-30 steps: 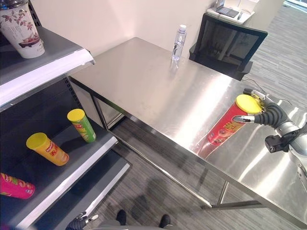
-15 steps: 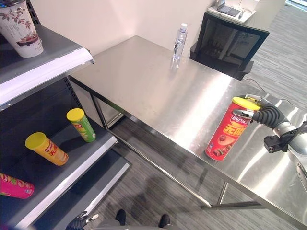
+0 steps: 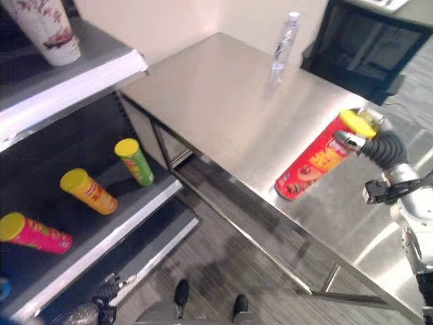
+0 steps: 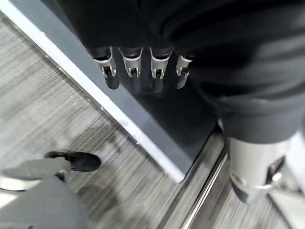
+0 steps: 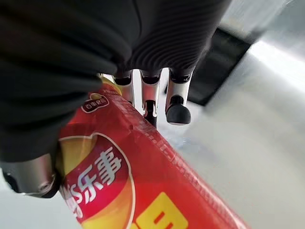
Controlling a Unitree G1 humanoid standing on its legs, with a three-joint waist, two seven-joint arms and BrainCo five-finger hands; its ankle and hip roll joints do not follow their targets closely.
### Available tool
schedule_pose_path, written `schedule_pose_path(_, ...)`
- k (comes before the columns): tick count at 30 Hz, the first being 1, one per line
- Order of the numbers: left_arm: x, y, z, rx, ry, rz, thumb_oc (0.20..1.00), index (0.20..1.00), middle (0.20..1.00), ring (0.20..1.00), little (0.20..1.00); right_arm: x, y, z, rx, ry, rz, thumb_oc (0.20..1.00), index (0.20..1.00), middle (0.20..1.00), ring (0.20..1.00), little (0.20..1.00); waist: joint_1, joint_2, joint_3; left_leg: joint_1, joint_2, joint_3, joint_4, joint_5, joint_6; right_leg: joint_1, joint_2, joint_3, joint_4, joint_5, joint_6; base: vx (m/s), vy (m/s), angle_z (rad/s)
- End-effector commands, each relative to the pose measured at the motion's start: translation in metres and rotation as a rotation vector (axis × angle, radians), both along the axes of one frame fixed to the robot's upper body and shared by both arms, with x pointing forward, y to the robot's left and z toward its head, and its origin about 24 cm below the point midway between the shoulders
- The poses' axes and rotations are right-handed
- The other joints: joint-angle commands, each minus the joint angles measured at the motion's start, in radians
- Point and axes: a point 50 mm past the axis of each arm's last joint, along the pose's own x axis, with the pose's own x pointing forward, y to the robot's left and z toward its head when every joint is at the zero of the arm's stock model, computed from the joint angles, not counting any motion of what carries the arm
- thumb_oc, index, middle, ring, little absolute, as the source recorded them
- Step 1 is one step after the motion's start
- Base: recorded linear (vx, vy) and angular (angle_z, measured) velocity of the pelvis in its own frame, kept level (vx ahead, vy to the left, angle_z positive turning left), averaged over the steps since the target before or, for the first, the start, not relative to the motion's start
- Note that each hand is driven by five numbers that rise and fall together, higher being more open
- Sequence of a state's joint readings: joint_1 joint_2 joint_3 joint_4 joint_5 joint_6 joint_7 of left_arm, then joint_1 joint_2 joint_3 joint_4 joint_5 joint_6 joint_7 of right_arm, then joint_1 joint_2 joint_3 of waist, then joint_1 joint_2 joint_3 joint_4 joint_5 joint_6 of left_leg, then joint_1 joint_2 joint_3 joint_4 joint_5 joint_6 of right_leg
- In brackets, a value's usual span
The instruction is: Put the goods on the table back onto the shelves and tidy them up.
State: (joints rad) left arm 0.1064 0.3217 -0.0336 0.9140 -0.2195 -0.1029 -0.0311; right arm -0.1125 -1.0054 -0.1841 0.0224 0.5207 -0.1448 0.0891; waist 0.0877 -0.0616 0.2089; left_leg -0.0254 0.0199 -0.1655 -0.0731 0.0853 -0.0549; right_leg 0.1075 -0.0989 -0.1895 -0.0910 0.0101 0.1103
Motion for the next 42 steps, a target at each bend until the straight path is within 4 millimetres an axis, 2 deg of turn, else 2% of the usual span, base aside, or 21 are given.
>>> schedule_pose_path(1, -0.002, 0.015, 0.003, 0.045, 0.013, -0.003, 1.0, 1.0, 1.0, 1.0, 1.0, -0.014, 0.012, 0.07, -0.035, -0.352, 0.054, 0.2, 0.2, 0.2, 0.2, 0.2, 0.062, -0.04, -0.036, -0.088, 0.089, -0.03, 0.013, 0.054, -0.097, 0.045, 0.047, 0.071, 0.028, -0.112, 0.002, -0.18, -0.269, 0.84)
schedule_pose_path(3, -0.005, 0.012, 0.001, 0.034, 0.025, 0.004, 1.0, 1.0, 1.0, 1.0, 1.0, -0.017, 0.01, 0.074, -0.035, -0.381, 0.047, 0.2, 0.2, 0.2, 0.2, 0.2, 0.069, -0.034, -0.012, -0.141, 0.094, -0.025, 0.046, 0.073, -0.108, 0.053, 0.064, 0.041, 0.011, -0.108, -0.01, -0.22, -0.179, 0.78)
schedule_pose_path(7, -0.014, 0.008, -0.005, 0.023, 0.063, 0.015, 1.0, 1.0, 1.0, 1.0, 1.0, -0.018, 0.01, 0.07, -0.037, -0.376, 0.024, 0.2, 0.2, 0.2, 0.2, 0.2, 0.041, -0.033, 0.006, -0.155, 0.158, 0.188, 0.131, 0.027, -0.077, 0.036, 0.043, -0.04, 0.01, -0.096, -0.027, -0.23, -0.027, 0.92)
schedule_pose_path(10, -0.018, 0.011, -0.006, 0.035, 0.079, 0.023, 1.0, 1.0, 1.0, 1.0, 1.0, -0.017, 0.01, 0.066, -0.063, -0.355, 0.012, 0.2, 0.2, 0.2, 0.2, 0.2, 0.028, -0.032, -0.001, -0.098, 0.186, 0.181, 0.18, -0.017, -0.086, 0.017, 0.013, -0.083, 0.014, -0.069, -0.031, -0.16, 0.049, 0.38)
schedule_pose_path(11, -0.018, 0.011, -0.006, 0.034, 0.079, 0.023, 1.0, 1.0, 1.0, 1.0, 1.0, -0.017, 0.01, 0.066, -0.063, -0.356, 0.012, 0.2, 0.2, 0.2, 0.2, 0.2, 0.026, -0.032, -0.001, -0.101, 0.185, 0.179, 0.179, -0.013, -0.084, 0.015, 0.013, -0.085, 0.013, -0.066, -0.03, -0.18, 0.094, 0.56)
schedule_pose_path(12, -0.018, 0.012, -0.006, 0.043, 0.078, 0.026, 1.0, 1.0, 1.0, 1.0, 1.0, -0.016, 0.011, 0.066, -0.073, -0.349, 0.015, 0.2, 0.2, 0.2, 0.2, 0.2, 0.011, -0.031, -0.008, -0.036, 0.22, 0.188, 0.206, -0.052, -0.092, -0.002, -0.01, -0.119, 0.018, -0.058, -0.027, -0.17, 0.114, 0.62)
schedule_pose_path(16, -0.015, 0.012, -0.003, 0.049, 0.054, 0.026, 1.0, 1.0, 1.0, 1.0, 1.0, -0.015, 0.009, 0.067, -0.096, -0.334, 0.006, 0.2, 0.2, 0.2, 0.2, 0.2, -0.016, -0.009, -0.028, 0.086, 0.259, 0.178, 0.228, -0.068, -0.117, -0.04, -0.049, -0.17, 0.027, -0.024, -0.011, -0.18, 0.217, 0.35)
schedule_pose_path(17, -0.012, 0.012, -0.002, 0.055, 0.039, 0.019, 1.0, 1.0, 1.0, 1.0, 1.0, -0.014, 0.008, 0.068, -0.104, -0.33, 0.001, 0.2, 0.2, 0.2, 0.2, 0.2, -0.031, 0.002, -0.039, 0.128, 0.251, 0.161, 0.207, -0.093, -0.126, -0.065, -0.073, -0.184, 0.035, 0.002, 0.006, -0.18, 0.262, 0.39)
schedule_pose_path(18, -0.012, 0.011, -0.002, 0.054, 0.039, 0.019, 1.0, 1.0, 1.0, 1.0, 1.0, -0.014, 0.008, 0.069, -0.105, -0.33, 0.001, 0.2, 0.2, 0.2, 0.2, 0.2, -0.034, 0.001, -0.04, 0.126, 0.247, 0.159, 0.204, -0.088, -0.124, -0.067, -0.077, -0.186, 0.036, 0.004, 0.007, -0.15, 0.27, 0.46)
schedule_pose_path(21, -0.004, 0.007, 0.0, 0.052, 0.017, -0.019, 1.0, 1.0, 1.0, 1.0, 1.0, -0.017, 0.002, 0.071, -0.115, -0.336, -0.031, 0.2, 0.2, 0.2, 0.2, 0.2, -0.053, 0.022, -0.057, 0.159, 0.244, 0.248, 0.088, -0.134, -0.114, -0.091, -0.121, -0.222, 0.053, 0.035, 0.034, -0.12, 0.295, 0.76)
schedule_pose_path(23, -0.001, 0.006, 0.001, 0.063, 0.016, -0.052, 1.0, 1.0, 1.0, 1.0, 1.0, -0.019, -0.002, 0.069, -0.118, -0.343, -0.063, 0.2, 0.2, 0.2, 0.2, 0.2, -0.054, 0.029, -0.065, 0.166, 0.206, 0.256, 0.023, -0.142, -0.102, -0.109, -0.164, -0.231, 0.063, 0.073, 0.059, -0.15, 0.43, 0.68)
schedule_pose_path(24, 0.001, 0.008, 0.002, 0.084, 0.018, -0.067, 1.0, 1.0, 1.0, 1.0, 1.0, -0.019, -0.002, 0.066, -0.13, -0.346, -0.085, 0.2, 0.2, 0.2, 0.2, 0.2, -0.052, 0.021, -0.067, 0.165, 0.148, 0.237, -0.014, -0.156, -0.079, -0.132, -0.216, -0.229, 0.065, 0.119, 0.091, -0.14, 0.383, 0.71)
schedule_pose_path(25, 0.001, 0.009, 0.002, 0.085, 0.018, -0.067, 1.0, 1.0, 1.0, 1.0, 1.0, -0.019, -0.002, 0.066, -0.13, -0.346, -0.086, 0.2, 0.2, 0.2, 0.2, 0.2, -0.051, 0.017, -0.067, 0.164, 0.142, 0.238, -0.014, -0.156, -0.076, -0.133, -0.221, -0.227, 0.065, 0.122, 0.094, -0.16, 0.356, 0.59)
schedule_pose_path(28, 0.002, 0.016, 0.005, 0.108, 0.017, -0.058, 1.0, 1.0, 1.0, 1.0, 1.0, -0.017, 0.001, 0.063, -0.147, -0.342, -0.094, 0.2, 0.2, 0.2, 0.2, 0.2, -0.044, 0.005, -0.053, 0.157, 0.078, 0.221, -0.014, -0.178, -0.04, -0.16, -0.275, -0.184, 0.096, 0.15, 0.113, -0.13, 0.269, 0.13)
schedule_pose_path(30, 0.006, 0.022, 0.009, 0.123, 0.0, -0.035, 1.0, 1.0, 1.0, 1.0, 1.0, -0.016, 0.004, 0.061, -0.144, -0.345, -0.088, 0.2, 0.2, 0.2, 0.2, 0.2, -0.054, 0.001, -0.031, 0.147, 0.062, 0.198, -0.014, -0.166, -0.021, -0.202, -0.255, -0.062, 0.148, 0.161, 0.108, -0.12, 0.201, 0.06)
schedule_pose_path(32, 0.013, 0.027, 0.013, 0.135, -0.025, -0.026, 1.0, 1.0, 1.0, 1.0, 1.0, -0.016, 0.005, 0.06, -0.138, -0.347, -0.082, 0.2, 0.2, 0.2, 0.2, 0.2, -0.056, 0.001, -0.023, 0.129, 0.052, 0.183, -0.014, -0.147, -0.004, -0.215, -0.191, 0.029, 0.199, 0.102, 0.094, -0.13, 0.167, 0.22)
schedule_pose_path(36, 0.013, 0.031, 0.014, 0.132, -0.02, -0.011, 1.0, 1.0, 1.0, 1.0, 1.0, -0.017, 0.007, 0.061, -0.166, -0.341, -0.06, 0.2, 0.2, 0.2, 0.2, 0.2, -0.039, 0.002, -0.019, 0.083, 0.038, 0.139, -0.014, -0.1, 0.025, -0.191, -0.053, 0.041, 0.368, -0.073, 0.042, -0.12, 0.081, 0.27)
schedule_pose_path(37, 0.009, 0.031, 0.013, 0.124, -0.008, 0.003, 1.0, 1.0, 1.0, 1.0, 1.0, -0.017, 0.009, 0.062, -0.186, -0.336, -0.05, 0.2, 0.2, 0.2, 0.2, 0.2, -0.027, -0.01, -0.023, 0.07, 0.026, 0.132, -0.014, -0.09, 0.028, -0.182, -0.003, 0.034, 0.384, -0.104, 0.023, -0.08, 0.011, 0.45)
schedule_pose_path(38, 0.005, 0.032, 0.012, 0.118, -0.002, 0.01, 1.0, 1.0, 1.0, 1.0, 1.0, -0.017, 0.01, 0.061, -0.202, -0.321, -0.047, 0.2, 0.2, 0.2, 0.2, 0.2, -0.019, -0.027, -0.028, 0.067, 0.009, 0.125, -0.014, -0.09, 0.025, -0.151, 0.014, 0.027, 0.33, -0.118, 0.004, -0.03, -0.017, 0.27)
schedule_pose_path(41, 0.001, 0.031, 0.01, 0.114, 0.011, 0.011, 1.0, 1.0, 1.0, 1.0, 1.0, -0.017, 0.008, 0.061, -0.202, -0.322, -0.055, 0.2, 0.2, 0.2, 0.2, 0.2, -0.017, -0.047, -0.033, 0.062, -0.01, 0.102, -0.014, -0.09, 0.02, -0.09, 0.03, 0.029, 0.216, -0.115, -0.004, 0.03, -0.103, 0.42)
schedule_pose_path(42, -0.014, 0.028, 0.002, 0.084, 0.045, 0.062, 1.0, 1.0, 1.0, 1.0, 1.0, -0.017, 0.011, 0.057, -0.208, -0.313, -0.045, 0.2, 0.2, 0.2, 0.2, 0.2, -0.005, -0.061, -0.043, 0.051, -0.014, 0.096, -0.006, -0.093, 0.004, -0.056, 0.053, 0.044, 0.117, -0.087, -0.011, 0.05, -0.088, 0.45)
